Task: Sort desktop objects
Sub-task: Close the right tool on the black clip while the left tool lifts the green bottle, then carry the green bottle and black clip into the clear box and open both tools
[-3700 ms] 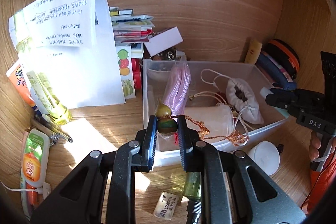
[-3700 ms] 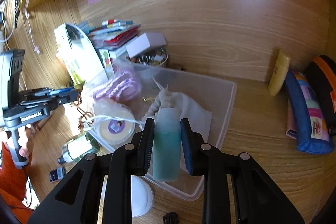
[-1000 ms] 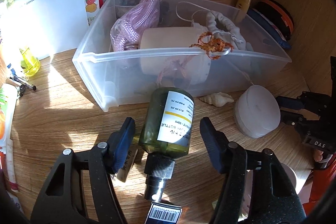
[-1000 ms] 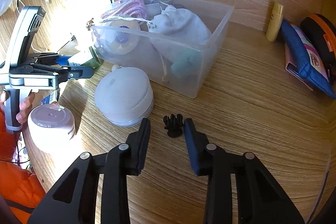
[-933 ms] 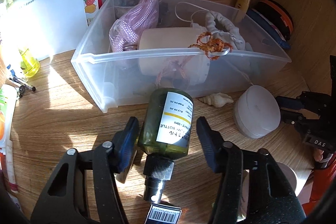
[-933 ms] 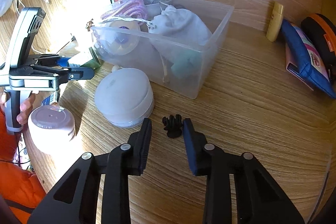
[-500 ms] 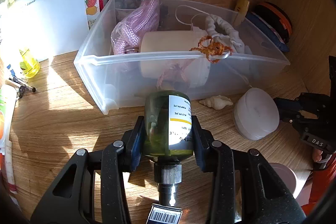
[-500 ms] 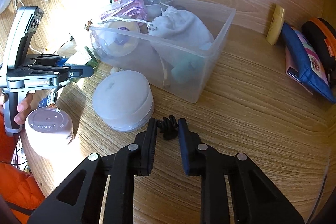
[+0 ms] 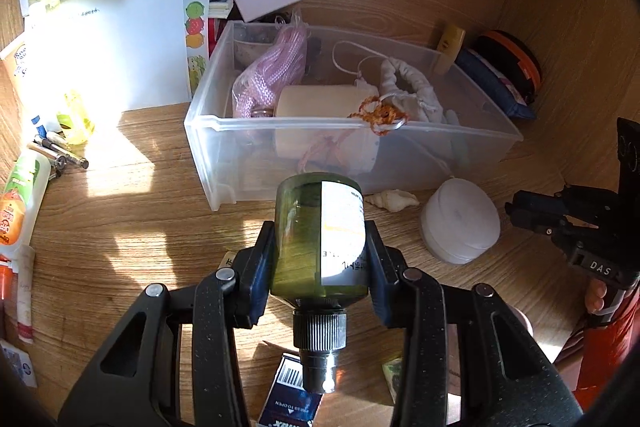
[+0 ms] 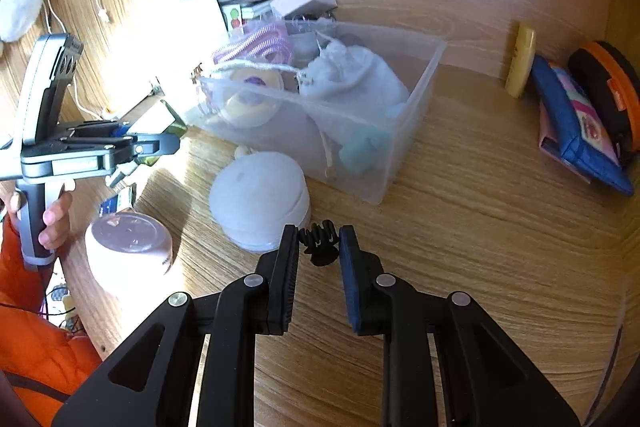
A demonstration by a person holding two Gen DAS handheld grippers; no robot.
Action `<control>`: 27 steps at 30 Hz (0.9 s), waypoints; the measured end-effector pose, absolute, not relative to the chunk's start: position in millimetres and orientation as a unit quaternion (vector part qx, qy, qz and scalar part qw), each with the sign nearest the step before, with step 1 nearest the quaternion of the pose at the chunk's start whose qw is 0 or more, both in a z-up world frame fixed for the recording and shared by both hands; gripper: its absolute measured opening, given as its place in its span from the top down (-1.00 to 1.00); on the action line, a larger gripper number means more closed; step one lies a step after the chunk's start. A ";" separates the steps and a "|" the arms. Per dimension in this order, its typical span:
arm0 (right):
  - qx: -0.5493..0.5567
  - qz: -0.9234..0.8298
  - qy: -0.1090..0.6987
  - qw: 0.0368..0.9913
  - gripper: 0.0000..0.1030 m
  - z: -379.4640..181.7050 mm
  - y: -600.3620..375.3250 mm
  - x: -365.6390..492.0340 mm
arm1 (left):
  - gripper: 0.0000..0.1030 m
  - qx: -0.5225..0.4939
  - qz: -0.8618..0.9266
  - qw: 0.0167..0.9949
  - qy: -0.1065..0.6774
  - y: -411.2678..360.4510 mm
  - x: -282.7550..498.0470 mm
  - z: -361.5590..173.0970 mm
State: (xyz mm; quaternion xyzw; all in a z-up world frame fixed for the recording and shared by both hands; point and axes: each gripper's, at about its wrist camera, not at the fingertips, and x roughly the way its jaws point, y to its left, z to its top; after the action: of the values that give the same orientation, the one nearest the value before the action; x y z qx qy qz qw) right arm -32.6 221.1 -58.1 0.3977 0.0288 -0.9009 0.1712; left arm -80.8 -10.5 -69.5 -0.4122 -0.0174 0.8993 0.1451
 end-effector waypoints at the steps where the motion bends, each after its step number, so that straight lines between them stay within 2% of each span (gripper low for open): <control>1: 0.394 -0.903 0.030 0.170 0.64 -55.0 221.0 -32.5 | 0.20 -0.408 0.901 0.147 -0.020 -11.4 -79.1 -65.8; 13: 0.348 -0.919 0.032 0.181 0.64 -21.5 221.0 -28.4 | 0.20 -0.355 0.921 0.156 -0.041 -25.9 -81.2 -27.4; 27: 0.320 -0.930 0.016 0.182 0.64 -0.4 227.0 -51.6 | 0.20 -0.309 0.938 0.158 -0.025 -33.8 -126.9 13.7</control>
State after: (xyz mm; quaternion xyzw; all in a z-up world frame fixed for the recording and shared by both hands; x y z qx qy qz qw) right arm -51.6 227.0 -0.4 0.3202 0.0164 -0.9296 0.1820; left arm -126.9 -33.8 13.7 -0.3087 -0.0246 0.9376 0.1580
